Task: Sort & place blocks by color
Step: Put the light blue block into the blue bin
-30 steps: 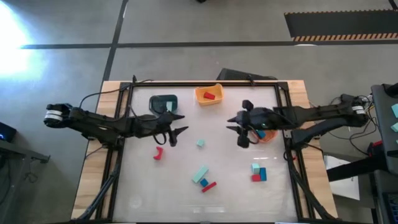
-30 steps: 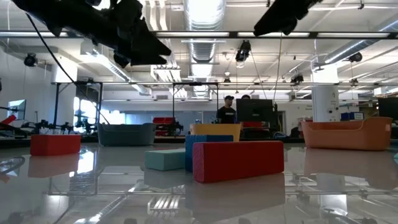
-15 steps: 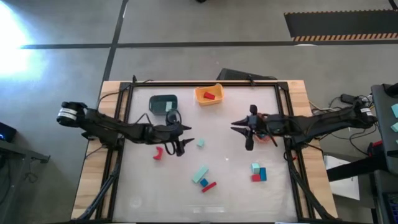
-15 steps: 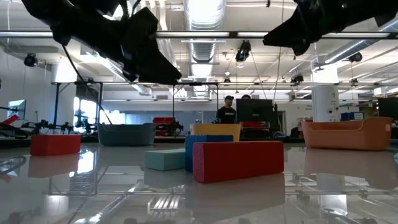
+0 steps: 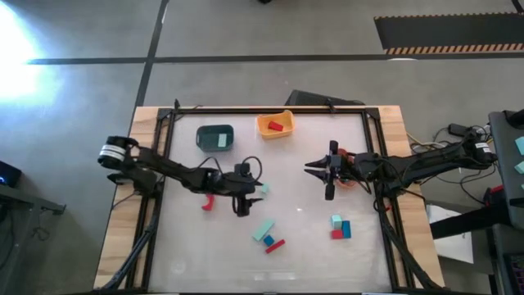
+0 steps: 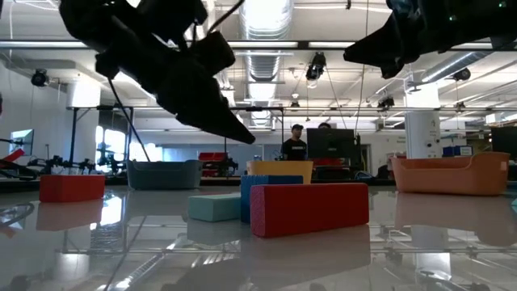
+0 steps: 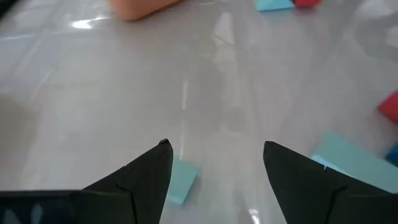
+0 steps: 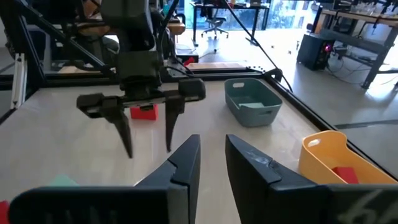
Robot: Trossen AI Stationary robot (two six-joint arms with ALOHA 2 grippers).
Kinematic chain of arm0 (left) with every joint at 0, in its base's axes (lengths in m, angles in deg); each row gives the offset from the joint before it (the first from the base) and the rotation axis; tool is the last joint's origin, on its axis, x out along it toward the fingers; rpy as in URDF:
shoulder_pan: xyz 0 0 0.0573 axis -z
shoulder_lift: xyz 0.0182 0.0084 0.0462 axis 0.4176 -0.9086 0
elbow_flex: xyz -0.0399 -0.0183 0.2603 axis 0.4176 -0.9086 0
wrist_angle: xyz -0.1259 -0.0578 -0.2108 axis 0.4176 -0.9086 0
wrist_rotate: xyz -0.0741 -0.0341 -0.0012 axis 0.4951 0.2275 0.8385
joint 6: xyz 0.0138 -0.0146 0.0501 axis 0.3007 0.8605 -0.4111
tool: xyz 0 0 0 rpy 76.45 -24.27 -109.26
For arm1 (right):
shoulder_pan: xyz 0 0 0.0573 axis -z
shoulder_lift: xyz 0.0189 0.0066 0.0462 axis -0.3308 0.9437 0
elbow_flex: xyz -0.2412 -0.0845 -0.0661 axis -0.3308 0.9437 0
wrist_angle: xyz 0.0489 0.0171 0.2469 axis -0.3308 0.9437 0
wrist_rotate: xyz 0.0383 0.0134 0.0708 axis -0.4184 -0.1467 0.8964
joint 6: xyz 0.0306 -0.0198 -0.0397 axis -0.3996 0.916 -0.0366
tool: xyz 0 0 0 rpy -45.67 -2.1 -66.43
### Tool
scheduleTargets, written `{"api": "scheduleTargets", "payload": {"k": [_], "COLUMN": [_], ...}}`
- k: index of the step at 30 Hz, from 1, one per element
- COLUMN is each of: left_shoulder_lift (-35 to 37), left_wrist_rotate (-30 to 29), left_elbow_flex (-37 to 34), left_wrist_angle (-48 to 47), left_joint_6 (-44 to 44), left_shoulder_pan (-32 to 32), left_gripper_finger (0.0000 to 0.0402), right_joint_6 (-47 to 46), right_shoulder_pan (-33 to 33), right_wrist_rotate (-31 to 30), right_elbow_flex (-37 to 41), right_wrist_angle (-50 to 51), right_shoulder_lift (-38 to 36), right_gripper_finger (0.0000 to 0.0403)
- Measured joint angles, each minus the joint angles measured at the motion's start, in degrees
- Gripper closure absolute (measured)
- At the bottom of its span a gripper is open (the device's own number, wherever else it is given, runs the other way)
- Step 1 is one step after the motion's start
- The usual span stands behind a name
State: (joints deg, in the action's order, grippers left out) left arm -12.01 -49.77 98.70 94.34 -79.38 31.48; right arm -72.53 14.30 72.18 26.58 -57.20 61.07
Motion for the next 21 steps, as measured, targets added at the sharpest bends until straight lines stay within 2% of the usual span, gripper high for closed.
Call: {"api": "scheduleTargets", "payload": {"k": [4, 8, 21], "left_shoulder_lift": [-2.26, -3.47, -5.90], "left_wrist_rotate": [5.05, 7.85, 10.15], "left_elbow_flex": [2.35, 4.33, 4.60], "left_wrist_angle": [-0.85, -6.75, -4.78], "left_joint_6": [0.30, 1.23, -4.53], "left_shoulder_pan": [-1.86, -4.06, -7.23], "left_gripper_finger": [0.0166, 0.0166, 0.0161], "right_joint_6": [0.49, 0.46, 1.40], "right_shoulder_pan": [0.00, 0.00, 0.00], "right_wrist_rotate": [0.02, 0.02, 0.02], "right_elbow_flex": [0.00, 0.04, 0.15], "right_wrist_angle": [0.01, 0.41, 0.48], "right_shoulder_lift": [0.07, 0.07, 0.13], "right_gripper_finger": [0.0335, 0.0332, 0.0339]}}
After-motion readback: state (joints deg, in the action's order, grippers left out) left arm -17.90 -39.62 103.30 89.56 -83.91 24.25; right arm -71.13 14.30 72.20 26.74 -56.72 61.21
